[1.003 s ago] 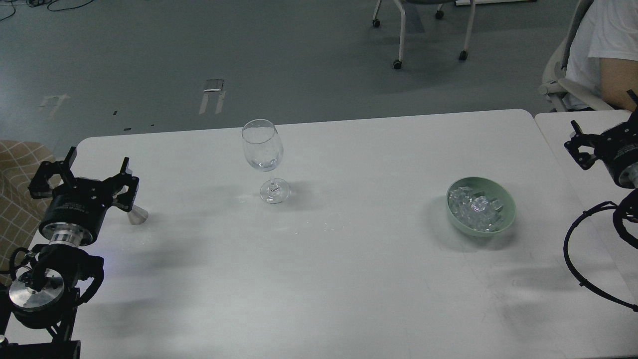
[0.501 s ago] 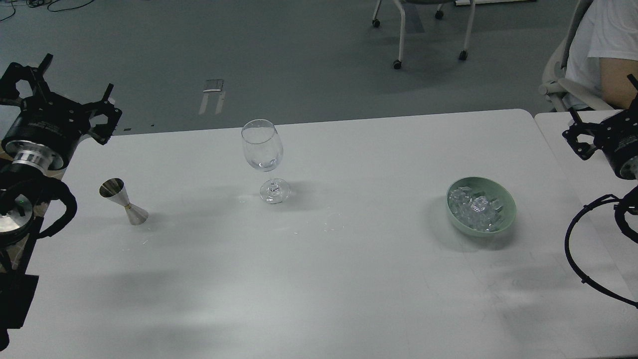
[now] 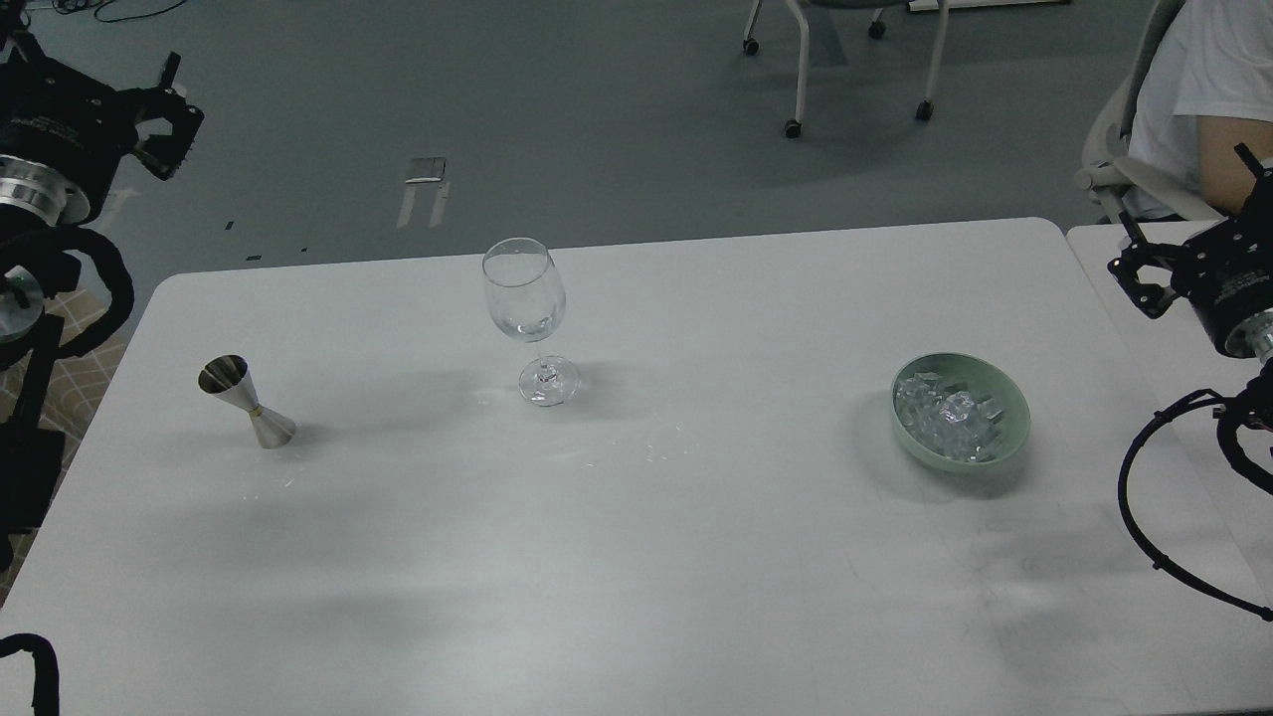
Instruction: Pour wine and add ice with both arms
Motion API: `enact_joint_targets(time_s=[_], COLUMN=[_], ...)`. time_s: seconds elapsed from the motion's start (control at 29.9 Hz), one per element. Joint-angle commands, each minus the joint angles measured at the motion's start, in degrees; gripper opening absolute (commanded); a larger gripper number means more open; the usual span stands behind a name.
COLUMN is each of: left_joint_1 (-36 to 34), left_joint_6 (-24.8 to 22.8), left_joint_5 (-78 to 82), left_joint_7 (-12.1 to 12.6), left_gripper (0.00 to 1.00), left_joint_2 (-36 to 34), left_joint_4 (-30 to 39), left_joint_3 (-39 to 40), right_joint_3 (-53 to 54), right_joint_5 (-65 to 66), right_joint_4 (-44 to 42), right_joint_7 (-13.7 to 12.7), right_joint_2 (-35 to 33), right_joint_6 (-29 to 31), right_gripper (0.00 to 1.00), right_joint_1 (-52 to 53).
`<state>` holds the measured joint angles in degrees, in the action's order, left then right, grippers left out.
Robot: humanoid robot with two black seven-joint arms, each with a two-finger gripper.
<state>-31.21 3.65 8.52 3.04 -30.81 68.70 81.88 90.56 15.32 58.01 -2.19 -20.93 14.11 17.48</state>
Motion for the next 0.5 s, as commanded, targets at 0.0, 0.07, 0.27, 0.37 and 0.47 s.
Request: enact_joint_targets(time_s=[0.0,0.07,0.27,0.37,0.47], left_joint_1=[0.8,1.8,2.9,3.1,3.3], left_joint_6=[-2.9,-8.9,-19.9,-18.2,-18.0], left_joint_5=[0.6,1.1,2.5,2.5,2.4], left_joint_7=[-1.4,-3.9,-4.7,-3.8,-3.7], left_gripper=[0.96,0.97,0.98,0.98,0.98], left_joint_2=[0.0,-0.6,0.4,0.0,-0.1], left_joint_4=[-0.5,-1.0,-1.4,-1.4,-1.5], left_joint_3=[-0.1,-0.1,0.2,-0.1,0.1], right_joint_3=[0.1,0.1,0.1,0.0,-0.1], right_joint_5=[0.1,0.1,0.2,0.5,0.6], right_joint_4=[0.4,0.4,1.9,2.5,2.3], right_joint_7=[0.0,0.0,-0.1,0.1,0.6], right_joint_2=[-0.1,-0.4,-0.7,-1.0,-3.2], right_joint_6=[-0.1,-0.1,-0.3,-0.3,-0.2], right_gripper=[1.0,1.0,1.0,1.0,1.0], right_joint_1=[-0.1,0.0,0.0,0.3,0.8])
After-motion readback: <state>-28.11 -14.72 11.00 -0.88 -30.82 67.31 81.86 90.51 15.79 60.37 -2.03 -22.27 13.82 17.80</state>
